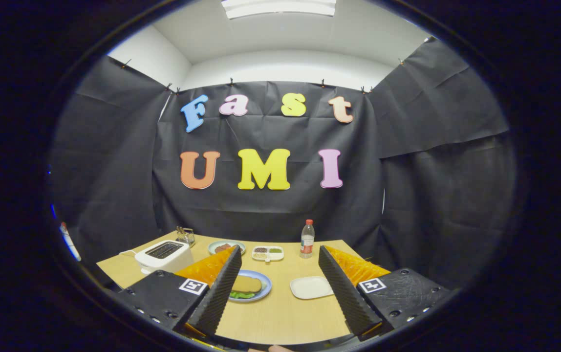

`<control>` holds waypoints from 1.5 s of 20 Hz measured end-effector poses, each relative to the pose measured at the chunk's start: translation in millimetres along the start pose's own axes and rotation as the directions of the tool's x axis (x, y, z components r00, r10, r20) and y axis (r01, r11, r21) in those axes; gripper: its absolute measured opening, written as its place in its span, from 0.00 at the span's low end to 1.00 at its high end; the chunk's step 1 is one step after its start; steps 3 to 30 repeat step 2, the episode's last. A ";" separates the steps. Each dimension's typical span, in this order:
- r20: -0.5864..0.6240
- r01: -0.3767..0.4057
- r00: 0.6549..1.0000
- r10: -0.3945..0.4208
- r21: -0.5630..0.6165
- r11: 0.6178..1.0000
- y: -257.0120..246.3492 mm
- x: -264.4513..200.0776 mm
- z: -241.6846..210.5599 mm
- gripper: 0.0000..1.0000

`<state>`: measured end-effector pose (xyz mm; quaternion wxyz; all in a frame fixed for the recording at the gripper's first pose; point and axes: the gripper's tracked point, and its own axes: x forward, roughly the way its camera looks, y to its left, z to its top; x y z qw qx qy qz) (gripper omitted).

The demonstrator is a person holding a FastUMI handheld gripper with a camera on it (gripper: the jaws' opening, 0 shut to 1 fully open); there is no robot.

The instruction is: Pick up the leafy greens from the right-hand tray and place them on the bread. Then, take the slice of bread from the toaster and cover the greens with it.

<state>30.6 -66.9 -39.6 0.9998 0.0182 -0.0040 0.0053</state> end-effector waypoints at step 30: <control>0.001 -0.009 1.000 0.009 -0.005 1.000 4.5 2.5 -2.1 0.96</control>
